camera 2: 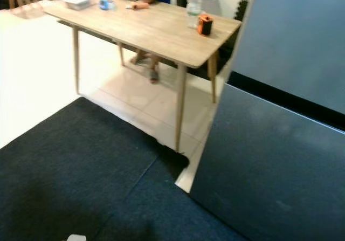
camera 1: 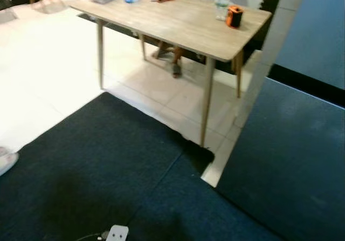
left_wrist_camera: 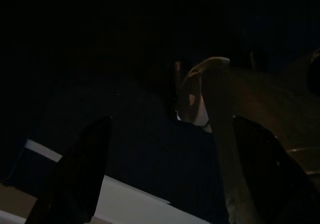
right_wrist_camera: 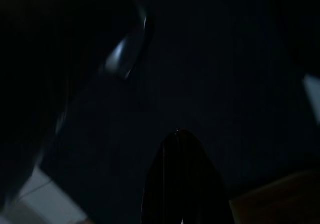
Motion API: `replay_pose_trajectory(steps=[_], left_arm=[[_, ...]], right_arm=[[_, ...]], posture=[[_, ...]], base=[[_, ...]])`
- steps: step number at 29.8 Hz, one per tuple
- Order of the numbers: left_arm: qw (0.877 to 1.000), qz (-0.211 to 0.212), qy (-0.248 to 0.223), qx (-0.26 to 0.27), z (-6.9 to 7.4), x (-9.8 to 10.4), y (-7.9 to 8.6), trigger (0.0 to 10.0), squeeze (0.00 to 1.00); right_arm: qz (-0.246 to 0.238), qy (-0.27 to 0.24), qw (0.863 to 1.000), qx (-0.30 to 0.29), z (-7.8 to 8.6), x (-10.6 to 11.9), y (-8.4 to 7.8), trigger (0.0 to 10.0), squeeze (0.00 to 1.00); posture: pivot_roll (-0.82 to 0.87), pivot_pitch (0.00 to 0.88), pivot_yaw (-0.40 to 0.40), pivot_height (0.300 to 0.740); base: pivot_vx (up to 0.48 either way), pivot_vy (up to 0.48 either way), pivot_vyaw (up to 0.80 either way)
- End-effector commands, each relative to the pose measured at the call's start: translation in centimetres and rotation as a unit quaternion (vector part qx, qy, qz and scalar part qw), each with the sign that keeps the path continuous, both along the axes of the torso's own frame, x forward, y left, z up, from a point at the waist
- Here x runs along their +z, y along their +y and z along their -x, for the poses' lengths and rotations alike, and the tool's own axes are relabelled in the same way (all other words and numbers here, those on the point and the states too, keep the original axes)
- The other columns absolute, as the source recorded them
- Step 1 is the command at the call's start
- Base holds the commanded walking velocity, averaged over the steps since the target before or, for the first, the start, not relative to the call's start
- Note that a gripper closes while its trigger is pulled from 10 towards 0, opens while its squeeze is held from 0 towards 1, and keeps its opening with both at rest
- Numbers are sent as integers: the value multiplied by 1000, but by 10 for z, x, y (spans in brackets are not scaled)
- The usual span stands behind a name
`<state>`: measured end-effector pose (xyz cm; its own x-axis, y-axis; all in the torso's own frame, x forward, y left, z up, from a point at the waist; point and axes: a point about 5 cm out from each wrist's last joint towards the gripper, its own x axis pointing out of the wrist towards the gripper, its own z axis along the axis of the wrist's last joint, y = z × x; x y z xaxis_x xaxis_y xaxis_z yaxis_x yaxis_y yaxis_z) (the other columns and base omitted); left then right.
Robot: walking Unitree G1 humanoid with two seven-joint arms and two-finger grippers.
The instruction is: Restocking fridge
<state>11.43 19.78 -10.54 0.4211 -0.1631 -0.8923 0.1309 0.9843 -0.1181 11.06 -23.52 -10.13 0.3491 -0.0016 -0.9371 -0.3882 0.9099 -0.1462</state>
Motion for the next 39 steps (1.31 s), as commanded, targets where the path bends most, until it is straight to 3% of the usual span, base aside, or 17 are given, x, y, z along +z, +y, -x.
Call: replay_pose_trajectory(steps=[1, 9, 15, 21, 39], left_arm=[[999, -12, 29, -16, 12, -3, 3, 10000, 0], [999, -19, 30, -27, 9, -3, 2, 10000, 0], [999, -15, 40, -31, 16, -6, -5, 10000, 0], [998, -11, 48, -33, 18, -7, -7, 10000, 0], [998, -10, 49, -44, 18, -6, -4, 10000, 0]], right_arm=[[-1, -2, 1000, -4, 1, 0, 1, 10000, 0], [0, -9, 1000, -3, -6, 1, 2, 10000, 0], [-2, -20, 1000, 1, -10, 2, 6, 10000, 0], [15, -16, 1000, 16, -9, 1, 5, 10000, 0], [8, -4, 1000, 12, -4, -2, 11, 10000, 0]], posture=[[-81, 57, -14, 740], [-84, 56, -15, 740], [-81, 53, -24, 740], [-75, 50, -28, 740], [-74, 48, -22, 740]], base=[[0, 0, 706], [0, 0, 709], [0, 0, 705], [0, 0, 0], [325, 0, 0]])
